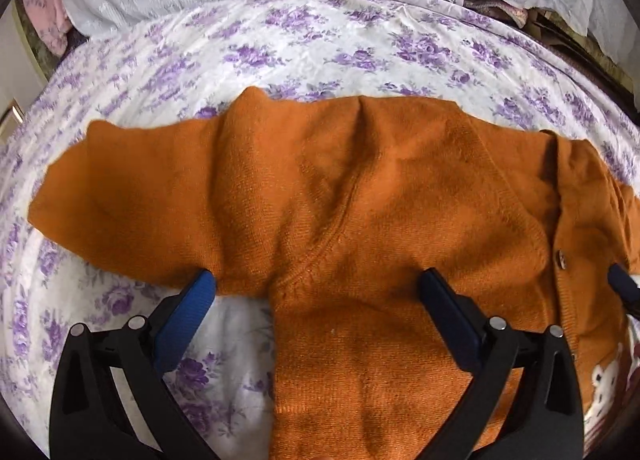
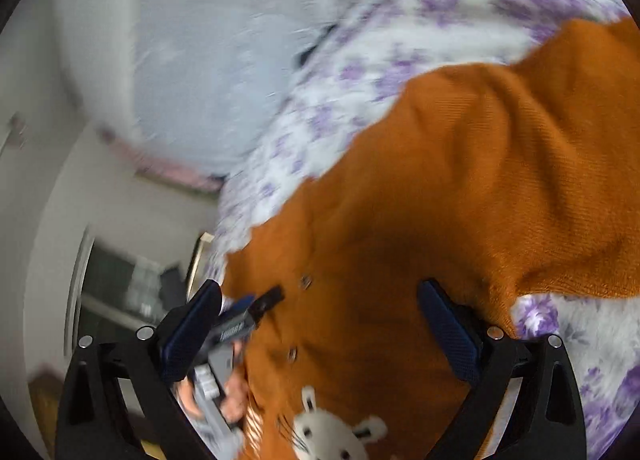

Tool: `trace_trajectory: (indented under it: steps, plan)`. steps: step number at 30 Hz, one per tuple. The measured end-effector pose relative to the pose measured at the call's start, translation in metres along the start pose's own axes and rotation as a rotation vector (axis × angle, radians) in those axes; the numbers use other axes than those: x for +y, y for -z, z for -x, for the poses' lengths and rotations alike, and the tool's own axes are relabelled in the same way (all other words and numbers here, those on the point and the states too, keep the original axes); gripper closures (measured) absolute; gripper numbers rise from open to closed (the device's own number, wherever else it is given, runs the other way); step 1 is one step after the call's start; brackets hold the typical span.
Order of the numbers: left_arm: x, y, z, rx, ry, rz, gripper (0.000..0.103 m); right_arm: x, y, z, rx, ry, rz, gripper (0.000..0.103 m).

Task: Fold small clothes
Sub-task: 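Grasp the cardigan sleeve cuff with the right gripper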

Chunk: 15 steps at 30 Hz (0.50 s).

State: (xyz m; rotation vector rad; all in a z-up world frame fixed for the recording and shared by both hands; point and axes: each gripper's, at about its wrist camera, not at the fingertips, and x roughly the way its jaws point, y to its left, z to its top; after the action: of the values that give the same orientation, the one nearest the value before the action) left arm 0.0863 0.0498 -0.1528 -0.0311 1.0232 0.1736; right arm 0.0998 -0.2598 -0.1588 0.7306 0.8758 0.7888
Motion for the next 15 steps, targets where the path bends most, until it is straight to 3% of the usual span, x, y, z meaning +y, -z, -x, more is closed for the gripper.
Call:
trace_trajectory:
  steps: [3,6,10,15]
  plan:
    - [-0.005,0.001,0.0,-0.014,-0.022,-0.015,0.004,0.021,0.012,-0.013,0.002,0.141,0.133,0.003]
    - [-0.004,0.001,0.0,-0.023,-0.022,-0.012,0.004,0.023,0.008,-0.006,-0.01,0.228,0.124,0.003]
    - [-0.002,0.001,-0.002,-0.022,-0.003,0.005,0.004,0.0,-0.001,0.074,-0.32,0.291,-0.074,0.003]
    - [-0.002,0.001,-0.002,-0.026,-0.011,0.003,0.004,-0.054,0.015,0.158,-0.559,0.416,-0.332,0.005]
